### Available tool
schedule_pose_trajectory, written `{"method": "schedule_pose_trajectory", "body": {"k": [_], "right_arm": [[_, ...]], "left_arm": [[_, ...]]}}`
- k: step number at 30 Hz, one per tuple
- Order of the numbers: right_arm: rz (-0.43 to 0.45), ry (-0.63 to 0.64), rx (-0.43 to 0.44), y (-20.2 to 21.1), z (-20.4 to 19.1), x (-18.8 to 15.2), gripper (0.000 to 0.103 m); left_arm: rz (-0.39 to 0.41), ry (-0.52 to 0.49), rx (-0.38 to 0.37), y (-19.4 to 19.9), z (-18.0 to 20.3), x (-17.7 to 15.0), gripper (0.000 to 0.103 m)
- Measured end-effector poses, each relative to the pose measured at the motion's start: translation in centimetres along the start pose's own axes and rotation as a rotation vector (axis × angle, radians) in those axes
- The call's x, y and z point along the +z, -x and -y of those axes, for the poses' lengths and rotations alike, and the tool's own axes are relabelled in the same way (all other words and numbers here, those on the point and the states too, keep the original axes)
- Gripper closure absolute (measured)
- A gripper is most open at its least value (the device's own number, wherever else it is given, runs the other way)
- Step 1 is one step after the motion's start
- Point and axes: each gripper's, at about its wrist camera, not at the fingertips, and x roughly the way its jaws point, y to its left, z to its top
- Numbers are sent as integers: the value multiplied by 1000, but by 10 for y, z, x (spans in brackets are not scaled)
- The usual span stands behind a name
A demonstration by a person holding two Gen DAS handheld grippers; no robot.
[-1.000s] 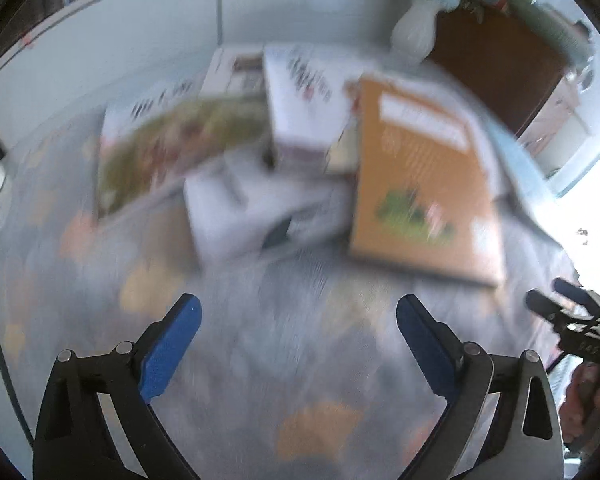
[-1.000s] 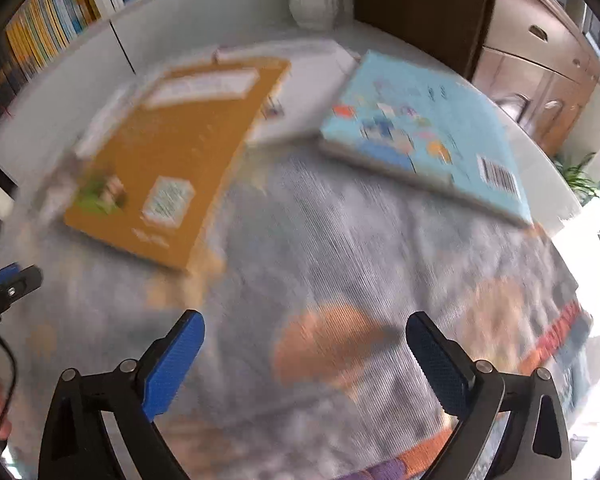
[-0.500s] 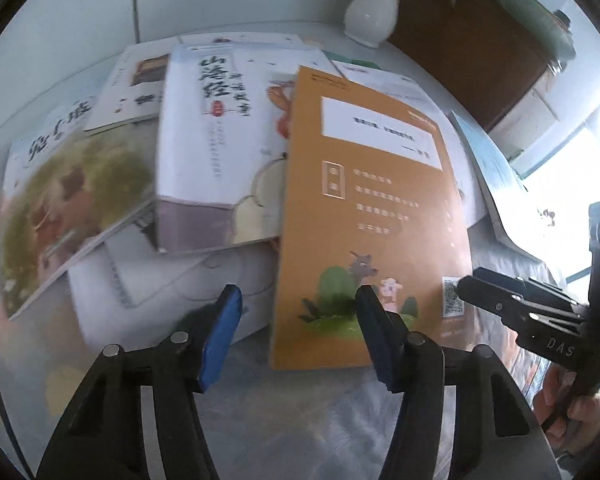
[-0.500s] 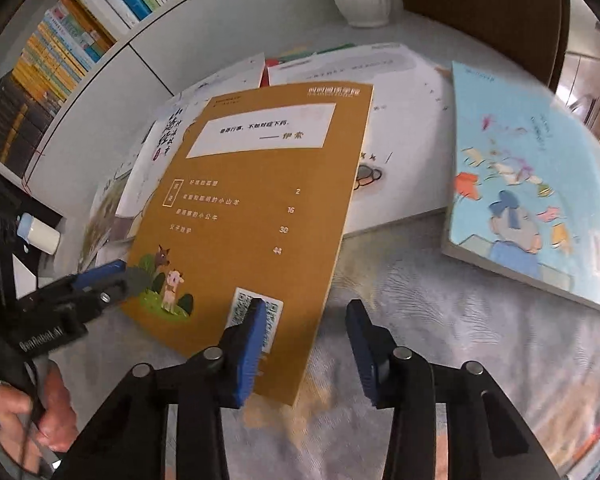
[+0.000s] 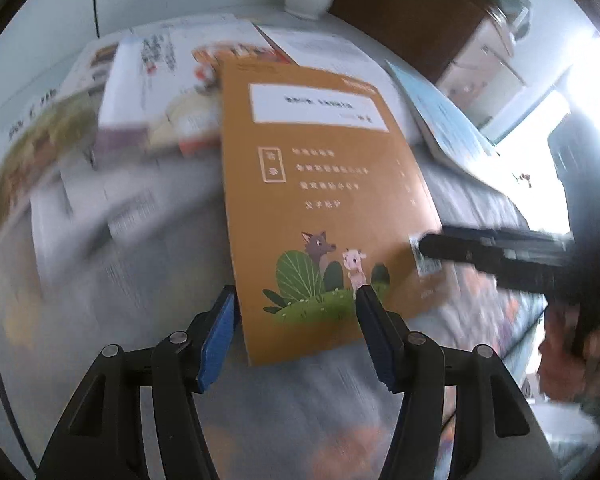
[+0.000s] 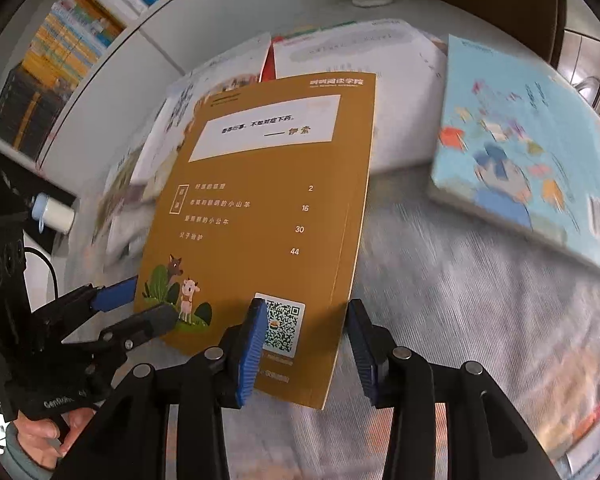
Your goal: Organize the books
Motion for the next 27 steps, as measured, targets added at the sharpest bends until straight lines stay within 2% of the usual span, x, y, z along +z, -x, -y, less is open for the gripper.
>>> {"method": "schedule_pose_trajectory", "body": {"k": [2,4,10,12,15,19,27], "right_arm": [[-28,30,-1,3,3,-12,62],[-41,47,20,6,8,-19,62],[7,0,22,1,17,-4,62],[16,-2,29,-1,12,-1,55],[24,-11,34,-3,11,2,54],[7,-54,87,1,20,2,54],[18,-36,96,14,8,-5,54]], "left_arm": [[-37,-14,-19,-3,7,-13,47],[-32,-22,-5,-3,11,-13,47],[9,-3,10,-1,7,5,47],[5,-21,35,-6,9,7,47],[13,-33,52,-12,14,5,47],[26,-17,47,-12,13,-1,47],[40,20,30,-8,2,-13,42]]}}
